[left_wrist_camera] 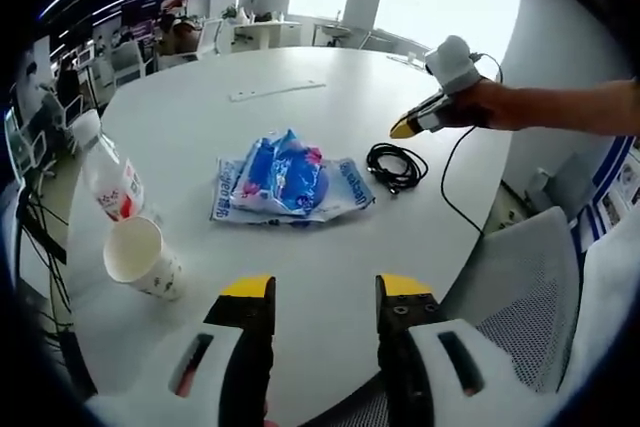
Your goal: Arrange the tabletop items into an orderly group along one side of the table until the central work area is clear of visible clutter.
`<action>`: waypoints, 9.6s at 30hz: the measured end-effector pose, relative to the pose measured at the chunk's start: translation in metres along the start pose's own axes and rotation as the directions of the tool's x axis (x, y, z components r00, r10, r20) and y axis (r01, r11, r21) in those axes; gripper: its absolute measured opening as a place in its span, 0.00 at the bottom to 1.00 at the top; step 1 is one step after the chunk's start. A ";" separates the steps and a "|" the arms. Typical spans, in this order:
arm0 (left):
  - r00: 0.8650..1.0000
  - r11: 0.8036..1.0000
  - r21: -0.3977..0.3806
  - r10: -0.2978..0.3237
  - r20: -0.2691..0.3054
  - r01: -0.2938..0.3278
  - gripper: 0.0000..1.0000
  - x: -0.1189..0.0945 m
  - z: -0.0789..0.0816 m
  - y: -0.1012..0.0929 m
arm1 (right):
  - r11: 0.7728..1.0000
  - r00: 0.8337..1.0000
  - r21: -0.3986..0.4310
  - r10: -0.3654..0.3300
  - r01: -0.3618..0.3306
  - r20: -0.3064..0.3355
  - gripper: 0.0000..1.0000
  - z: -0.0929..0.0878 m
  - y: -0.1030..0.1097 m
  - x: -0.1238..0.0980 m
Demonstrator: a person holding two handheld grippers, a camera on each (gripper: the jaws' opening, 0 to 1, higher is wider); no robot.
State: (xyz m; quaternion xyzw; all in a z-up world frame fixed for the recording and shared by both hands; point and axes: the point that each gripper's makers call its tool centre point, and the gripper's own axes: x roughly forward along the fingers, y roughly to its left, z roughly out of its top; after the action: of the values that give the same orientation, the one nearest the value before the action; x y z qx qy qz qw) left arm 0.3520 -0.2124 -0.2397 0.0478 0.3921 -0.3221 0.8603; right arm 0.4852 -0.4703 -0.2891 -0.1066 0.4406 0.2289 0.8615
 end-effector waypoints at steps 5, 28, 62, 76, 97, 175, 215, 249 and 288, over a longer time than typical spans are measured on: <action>1.000 1.000 -0.011 0.004 0.007 -0.004 0.40 -0.003 0.002 0.003 | 0.999 0.999 -0.025 0.033 -0.033 0.021 0.12 0.014 0.012 0.004; 1.000 1.000 -0.015 0.020 0.016 -0.019 0.42 -0.009 0.009 0.014 | 0.989 0.987 -0.048 0.144 -0.141 0.066 0.25 0.059 0.051 0.029; 0.999 0.999 -0.040 0.031 0.007 -0.031 0.41 -0.013 0.007 0.012 | 0.959 0.956 0.020 0.280 -0.283 0.084 0.22 0.089 0.092 0.082; 0.999 0.997 -0.054 0.049 -0.004 -0.049 0.41 -0.019 0.004 0.018 | 0.952 0.949 0.049 0.297 -0.304 0.107 0.00 0.092 0.095 0.096; 0.999 1.000 -0.019 0.014 -0.032 -0.014 0.41 0.000 0.013 -0.005 | 0.949 0.944 0.157 0.232 -0.272 0.233 0.00 0.093 0.043 0.060; 0.998 1.000 0.024 -0.009 -0.056 0.010 0.41 0.023 0.030 -0.021 | 0.873 0.984 0.486 -0.050 -0.040 0.171 0.00 -0.005 -0.095 0.019; 0.999 0.999 0.016 -0.035 -0.017 0.035 0.41 0.031 0.044 -0.009 | 0.897 0.986 0.442 -0.076 0.004 0.146 0.05 -0.012 -0.098 -0.004; 1.000 1.000 0.027 -0.009 -0.016 0.010 0.40 0.063 0.072 0.030 | 0.935 0.970 0.324 0.071 -0.146 0.232 0.07 0.004 -0.005 -0.026; 0.979 0.988 -0.085 0.114 -0.169 -0.129 0.44 0.135 0.056 0.114 | 0.869 0.954 0.400 0.233 -0.291 0.188 0.14 0.001 0.116 0.021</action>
State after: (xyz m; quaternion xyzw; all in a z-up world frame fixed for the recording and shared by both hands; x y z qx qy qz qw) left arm 0.5209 -0.2116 -0.3153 0.0567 0.4727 -0.2448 0.8446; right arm 0.4393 -0.3622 -0.3036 0.1592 0.4313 0.2494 0.8523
